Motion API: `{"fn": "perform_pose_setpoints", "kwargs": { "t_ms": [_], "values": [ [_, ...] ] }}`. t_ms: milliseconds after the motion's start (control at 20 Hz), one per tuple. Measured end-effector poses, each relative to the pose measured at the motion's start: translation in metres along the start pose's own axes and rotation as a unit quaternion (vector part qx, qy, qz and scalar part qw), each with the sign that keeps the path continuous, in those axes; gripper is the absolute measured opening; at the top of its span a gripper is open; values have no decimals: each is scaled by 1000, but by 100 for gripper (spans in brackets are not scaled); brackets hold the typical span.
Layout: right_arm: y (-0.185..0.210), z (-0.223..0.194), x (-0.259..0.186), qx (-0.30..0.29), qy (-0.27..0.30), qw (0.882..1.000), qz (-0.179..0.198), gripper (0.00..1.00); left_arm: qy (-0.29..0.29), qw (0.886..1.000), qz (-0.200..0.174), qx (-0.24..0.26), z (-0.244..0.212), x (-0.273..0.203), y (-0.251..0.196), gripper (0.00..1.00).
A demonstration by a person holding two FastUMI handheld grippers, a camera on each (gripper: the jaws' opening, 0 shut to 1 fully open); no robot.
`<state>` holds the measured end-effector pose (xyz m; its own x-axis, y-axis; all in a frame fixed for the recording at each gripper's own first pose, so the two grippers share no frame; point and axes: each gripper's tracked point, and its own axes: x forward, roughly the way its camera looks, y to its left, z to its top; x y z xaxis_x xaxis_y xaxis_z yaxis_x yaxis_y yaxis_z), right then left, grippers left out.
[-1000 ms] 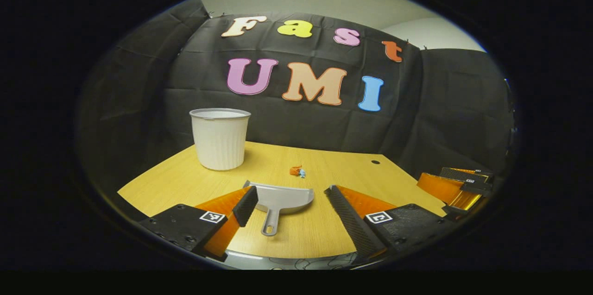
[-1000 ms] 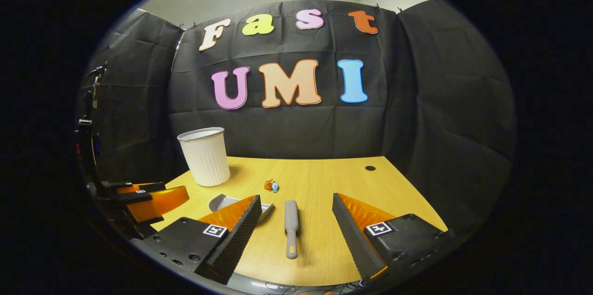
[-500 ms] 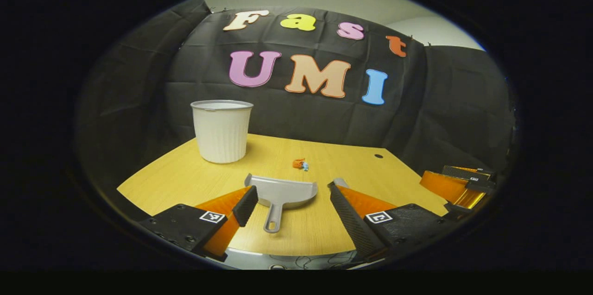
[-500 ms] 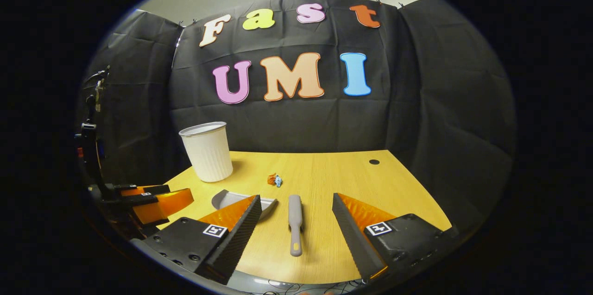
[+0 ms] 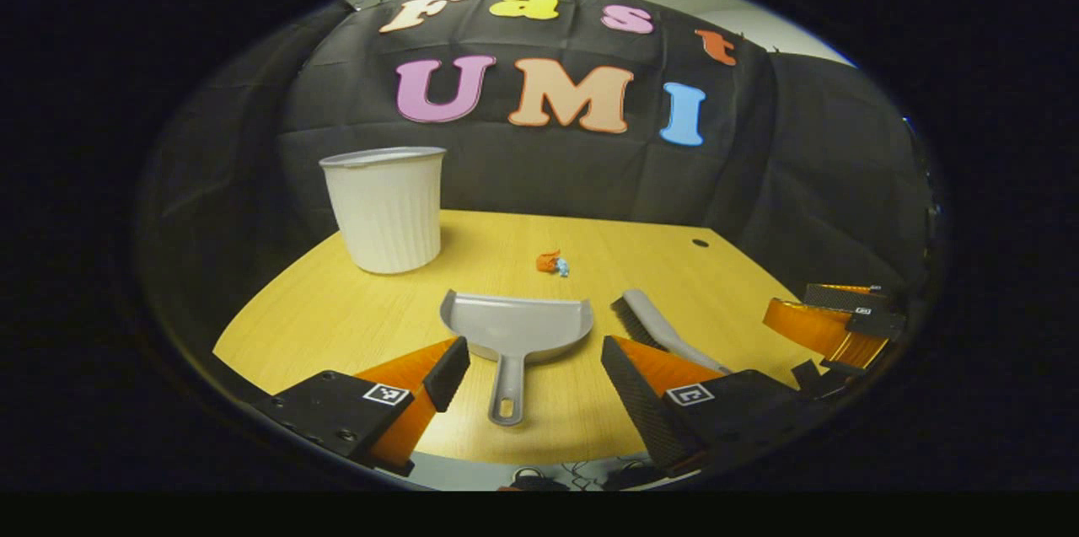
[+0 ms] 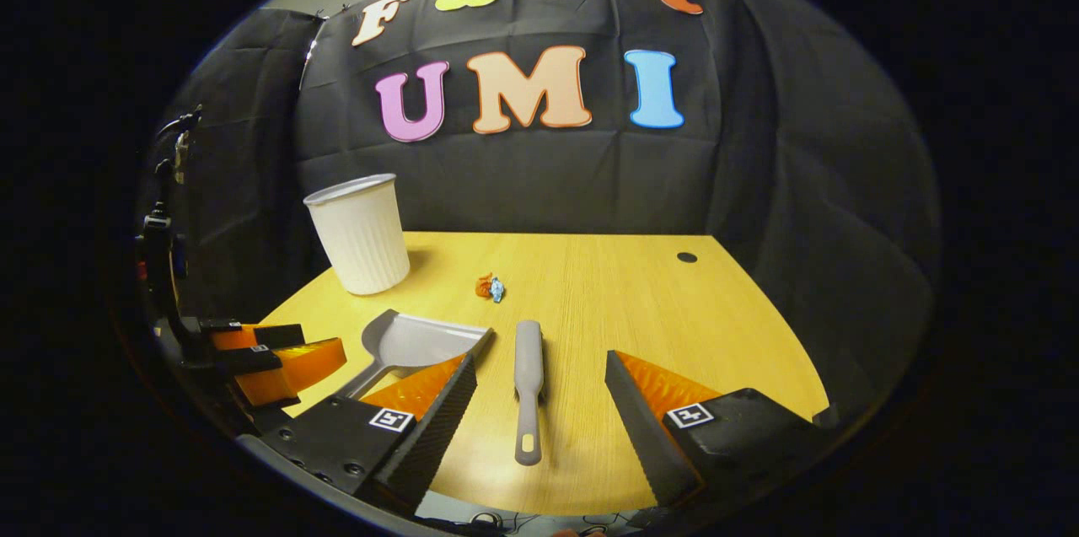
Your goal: Pick up the small broom and dustpan from the desktop, sweep the trash into the dustpan with the broom, and then empty the trash into the garbage bin.
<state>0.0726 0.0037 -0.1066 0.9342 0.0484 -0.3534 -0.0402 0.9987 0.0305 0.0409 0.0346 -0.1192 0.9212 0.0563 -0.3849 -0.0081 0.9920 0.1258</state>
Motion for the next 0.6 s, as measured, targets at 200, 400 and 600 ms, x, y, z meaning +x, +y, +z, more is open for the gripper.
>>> {"fn": "perform_pose_setpoints", "kwargs": {
  "t_ms": [200,400,600],
  "values": [
    [-1,-40,41,7,82,997,10,93,53,998,-1,14,-24,22,3,95],
    [-9,-74,79,-4,143,990,3,93,108,994,7,19,-45,49,10,96],
    [-6,-113,108,-8,223,975,11,92,188,982,9,30,-82,70,20,96]
  ]
}}
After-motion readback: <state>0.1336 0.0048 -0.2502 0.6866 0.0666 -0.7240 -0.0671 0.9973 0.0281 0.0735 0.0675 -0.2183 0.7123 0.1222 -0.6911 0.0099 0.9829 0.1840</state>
